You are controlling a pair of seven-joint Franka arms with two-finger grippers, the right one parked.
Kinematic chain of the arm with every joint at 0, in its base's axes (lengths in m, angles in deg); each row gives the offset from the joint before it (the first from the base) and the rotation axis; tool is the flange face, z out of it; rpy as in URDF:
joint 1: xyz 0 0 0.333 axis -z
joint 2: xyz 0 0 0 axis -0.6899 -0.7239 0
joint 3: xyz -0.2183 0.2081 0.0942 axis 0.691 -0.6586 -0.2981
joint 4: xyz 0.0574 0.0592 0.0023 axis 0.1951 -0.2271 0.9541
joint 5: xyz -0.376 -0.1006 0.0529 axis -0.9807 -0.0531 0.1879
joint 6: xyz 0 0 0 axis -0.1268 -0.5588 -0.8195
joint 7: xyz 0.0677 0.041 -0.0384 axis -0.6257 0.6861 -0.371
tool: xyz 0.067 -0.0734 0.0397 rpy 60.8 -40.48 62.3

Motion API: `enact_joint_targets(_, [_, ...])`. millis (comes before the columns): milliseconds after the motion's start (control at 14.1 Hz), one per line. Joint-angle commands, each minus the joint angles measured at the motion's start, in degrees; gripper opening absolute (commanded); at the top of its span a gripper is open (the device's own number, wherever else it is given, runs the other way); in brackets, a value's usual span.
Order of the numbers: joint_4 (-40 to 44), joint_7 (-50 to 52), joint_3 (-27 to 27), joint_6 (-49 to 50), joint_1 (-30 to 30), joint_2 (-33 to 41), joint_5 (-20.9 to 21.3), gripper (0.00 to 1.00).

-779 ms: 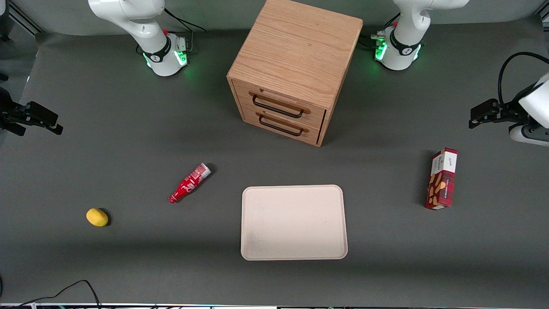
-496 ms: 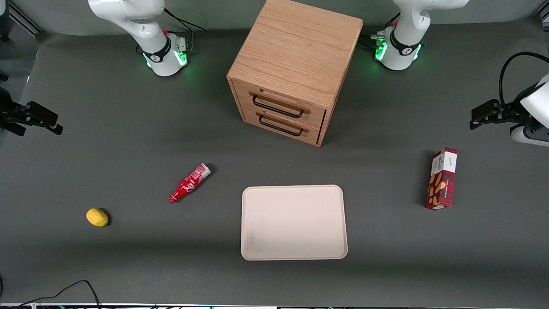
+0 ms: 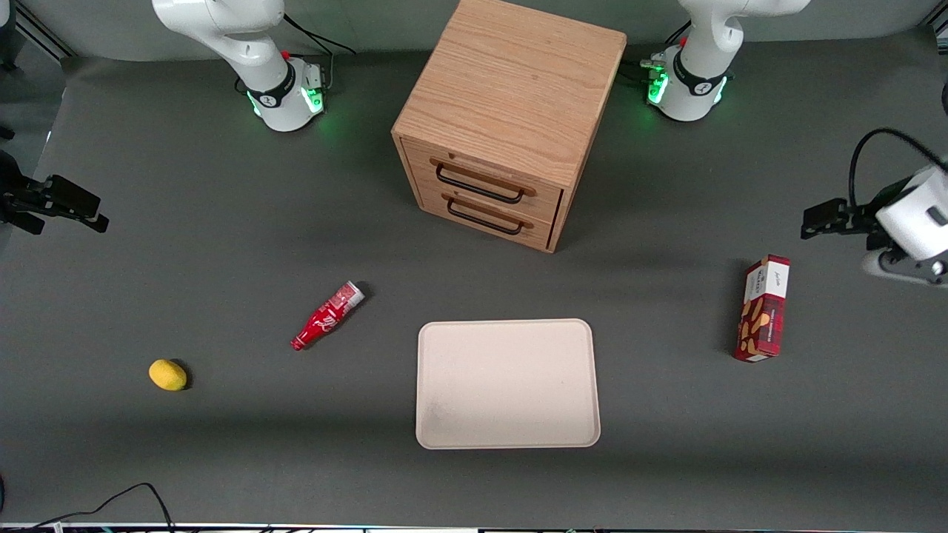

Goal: Place red cookie box on tray
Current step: 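Move the left gripper down over the upright red tartan cookie box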

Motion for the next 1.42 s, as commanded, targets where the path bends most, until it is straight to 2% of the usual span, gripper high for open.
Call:
enact_joint_targets(0, [-0.6, -2.5, -0.4, -3.5, -1.6, -4.9, -0.7, 1.0])
enact_joint_targets(283, [-11.6, -8.4, -0.4, -18.7, -4.1, -5.5, -0.8, 1.0])
enact_joint_targets(708, [-25.2, -13.8, -0.4, -39.0, -4.0, -6.1, -0.7, 1.0])
enact_joint_targets(991, [-27.9, -15.6, -0.3, -48.0, -4.1, -9.3, -0.8, 1.0])
enact_joint_targets(1345, [-30.8, -15.8, -0.3, -54.6, -4.2, -11.4, -2.2, 1.0])
